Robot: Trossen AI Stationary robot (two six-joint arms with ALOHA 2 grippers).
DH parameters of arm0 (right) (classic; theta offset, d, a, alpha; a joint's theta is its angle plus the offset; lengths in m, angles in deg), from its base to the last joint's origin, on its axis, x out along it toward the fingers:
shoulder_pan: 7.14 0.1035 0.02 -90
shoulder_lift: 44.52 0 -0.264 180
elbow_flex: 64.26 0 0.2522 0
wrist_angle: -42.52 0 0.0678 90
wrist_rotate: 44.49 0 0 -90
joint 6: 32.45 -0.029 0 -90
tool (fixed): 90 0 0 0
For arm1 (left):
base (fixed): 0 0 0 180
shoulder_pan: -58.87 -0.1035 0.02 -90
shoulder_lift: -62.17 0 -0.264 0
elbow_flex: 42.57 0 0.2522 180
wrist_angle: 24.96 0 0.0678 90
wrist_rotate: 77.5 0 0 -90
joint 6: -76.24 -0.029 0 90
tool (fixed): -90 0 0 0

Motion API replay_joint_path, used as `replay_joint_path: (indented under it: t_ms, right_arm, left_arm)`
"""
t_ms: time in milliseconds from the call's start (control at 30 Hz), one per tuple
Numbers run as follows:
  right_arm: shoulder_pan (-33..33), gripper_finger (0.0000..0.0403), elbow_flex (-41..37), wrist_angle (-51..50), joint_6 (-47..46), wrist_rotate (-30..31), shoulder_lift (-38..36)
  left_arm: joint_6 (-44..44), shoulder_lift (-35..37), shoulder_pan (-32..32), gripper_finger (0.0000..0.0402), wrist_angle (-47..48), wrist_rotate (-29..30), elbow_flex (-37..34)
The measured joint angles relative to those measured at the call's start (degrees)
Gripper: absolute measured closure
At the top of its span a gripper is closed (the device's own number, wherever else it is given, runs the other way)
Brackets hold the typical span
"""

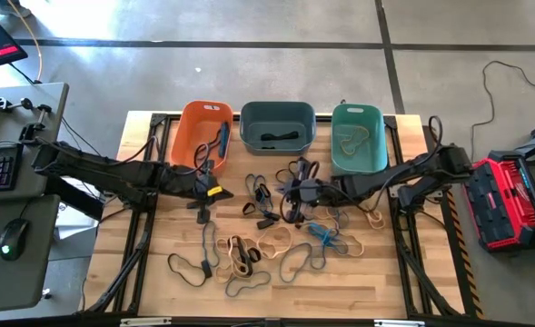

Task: Sort rubber bands into baskets
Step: Put the brown rubber band into the green bin

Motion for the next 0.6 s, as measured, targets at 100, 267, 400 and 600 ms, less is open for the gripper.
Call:
replay_joint_path:
  t_ms: [100, 267, 400, 600]
  right_arm:
    - [1.98, 0.0403, 0.0, -0.15, -1.24, 0.03, 0.02]
    - [5.37, 0.0403, 0.0, -3.76, -4.36, 0.26, 0.0]
    - [7.93, 0.0403, 0.0, -8.89, -9.15, 3.97, 0.0]
    - [13.35, 0.0403, 0.0, -18.29, -18.06, 3.35, -0.04]
  left_arm:
    - [0.01, -0.02, 0.37, 0.0401, -0.02, 0.0, 0.0]
    - [0.24, -0.27, 0.93, 0.0401, -2.02, 0.02, 0.0]
    - [0.44, -1.48, 1.48, 0.0401, -4.4, -0.08, 0.0]
    - [1.01, -4.98, 2.51, 0.0401, -4.94, -0.15, 0.0]
